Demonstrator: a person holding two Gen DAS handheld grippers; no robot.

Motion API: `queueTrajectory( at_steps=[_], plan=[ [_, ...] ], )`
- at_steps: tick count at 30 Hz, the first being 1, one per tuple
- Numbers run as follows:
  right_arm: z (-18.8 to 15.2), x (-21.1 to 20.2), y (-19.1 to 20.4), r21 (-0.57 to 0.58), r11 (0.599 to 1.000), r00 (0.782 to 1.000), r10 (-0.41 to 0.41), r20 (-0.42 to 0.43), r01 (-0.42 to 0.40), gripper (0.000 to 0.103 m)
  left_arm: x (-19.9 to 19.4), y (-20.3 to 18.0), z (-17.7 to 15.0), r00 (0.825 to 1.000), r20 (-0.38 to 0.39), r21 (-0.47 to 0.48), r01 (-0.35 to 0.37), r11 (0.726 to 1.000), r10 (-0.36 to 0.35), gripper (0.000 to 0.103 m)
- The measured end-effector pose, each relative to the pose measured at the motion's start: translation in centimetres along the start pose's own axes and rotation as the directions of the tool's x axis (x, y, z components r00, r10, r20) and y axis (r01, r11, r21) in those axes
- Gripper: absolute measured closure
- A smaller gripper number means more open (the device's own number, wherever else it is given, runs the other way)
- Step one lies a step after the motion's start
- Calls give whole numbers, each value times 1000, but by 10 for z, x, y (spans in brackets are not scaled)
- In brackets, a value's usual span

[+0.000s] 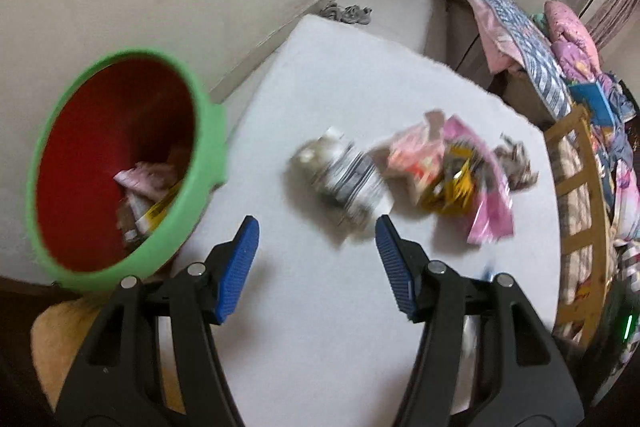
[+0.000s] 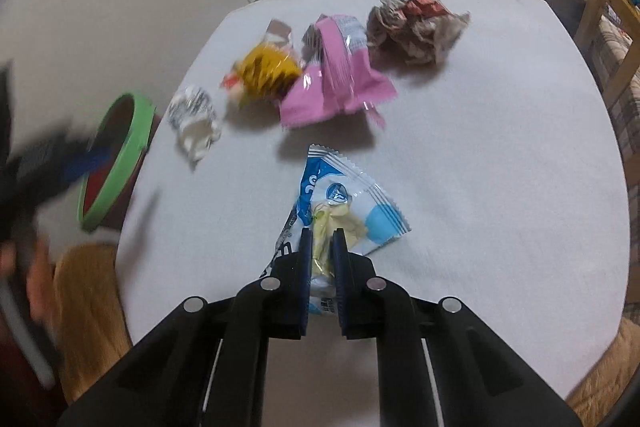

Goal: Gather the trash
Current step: 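Grasp the blue-and-white wrapper with the right tool while the left tool grasps the white paper cup, then lift the white paper cup with the left tool and carry it toward the bin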

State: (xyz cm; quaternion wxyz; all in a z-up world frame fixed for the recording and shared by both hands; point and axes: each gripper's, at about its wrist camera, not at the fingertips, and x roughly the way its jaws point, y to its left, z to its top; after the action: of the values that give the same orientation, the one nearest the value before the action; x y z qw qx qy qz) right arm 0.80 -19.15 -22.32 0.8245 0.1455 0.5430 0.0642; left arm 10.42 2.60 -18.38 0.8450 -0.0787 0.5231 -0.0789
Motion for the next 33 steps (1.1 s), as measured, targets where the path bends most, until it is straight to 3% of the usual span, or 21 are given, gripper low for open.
queueTrajectory(
  at_steps=[5, 8, 9, 11, 13, 17, 23, 24, 25, 28, 33],
  plan=[
    [-27, -15, -4, -26, 1000, 1000, 6, -4, -6, 93, 44, -15, 22, 998, -53, -30, -18, 999, 16, 45],
    [-30, -15, 0, -45, 999, 1000, 5, -4, -5, 88, 72, -18, 24, 991, -129, -30, -25, 999, 21, 46],
    [-31, -15, 0, -48, 999, 1000, 7, -4, -8, 86, 76, -18, 23, 991, -133, -41, 9, 999, -15, 53],
    [-32, -17, 0, -52, 999, 1000, 12, 1, -12, 77, 72, -19, 22, 992, -122, -48, 25, 999, -31, 63],
    [-31, -21, -2, -34, 999, 1000, 21, 21, -20, 51, 62, -19, 18, 994, -107, -33, 33, 999, -37, 73],
    [-29, -23, -6, -1, 999, 999, 37, 32, -37, 48, 37, -19, -4, 996, -88, 13, 36, 999, -35, 78],
    [-29, -4, -10, 26, 1000, 999, -5, -40, 6, 48, 8, -15, -48, 994, -106, 56, 28, 998, -22, 78],
    [-29, 0, -11, 28, 1000, 999, -11, -52, 12, 52, 4, -13, -55, 993, -115, 52, 31, 998, -25, 78],
    [-31, 1, -10, 25, 999, 998, -18, -58, 19, 67, 2, -12, -60, 992, -124, 50, 35, 998, -28, 78],
    [-31, 1, -7, 13, 999, 998, -32, -49, 33, 80, 0, -8, -68, 989, -140, 45, 45, 998, -38, 77],
    [-29, -15, -5, 4, 999, 999, -31, 8, 31, 80, 3, -4, -69, 989, -141, 26, 54, 998, -50, 74]
  ],
)
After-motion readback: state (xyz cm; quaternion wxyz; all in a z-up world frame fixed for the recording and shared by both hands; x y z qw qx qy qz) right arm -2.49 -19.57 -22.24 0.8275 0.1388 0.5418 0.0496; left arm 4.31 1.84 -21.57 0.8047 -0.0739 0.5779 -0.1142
